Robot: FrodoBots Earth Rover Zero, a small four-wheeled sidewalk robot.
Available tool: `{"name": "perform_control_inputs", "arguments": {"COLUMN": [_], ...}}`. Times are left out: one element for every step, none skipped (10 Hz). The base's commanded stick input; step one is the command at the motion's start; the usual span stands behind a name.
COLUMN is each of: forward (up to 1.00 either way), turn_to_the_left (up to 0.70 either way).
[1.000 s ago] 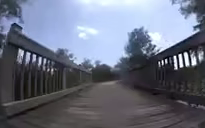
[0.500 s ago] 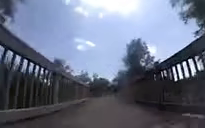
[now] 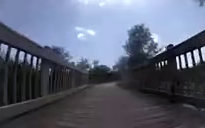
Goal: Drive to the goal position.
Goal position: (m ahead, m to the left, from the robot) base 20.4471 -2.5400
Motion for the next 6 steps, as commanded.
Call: {"name": "perform_control_inputs", "arguments": {"forward": [0.85,0.85,0.85,0.85,0.85,0.85], "turn_to_the_left": [0.0,0.0,0.0,0.0,0.0,0.0]}}
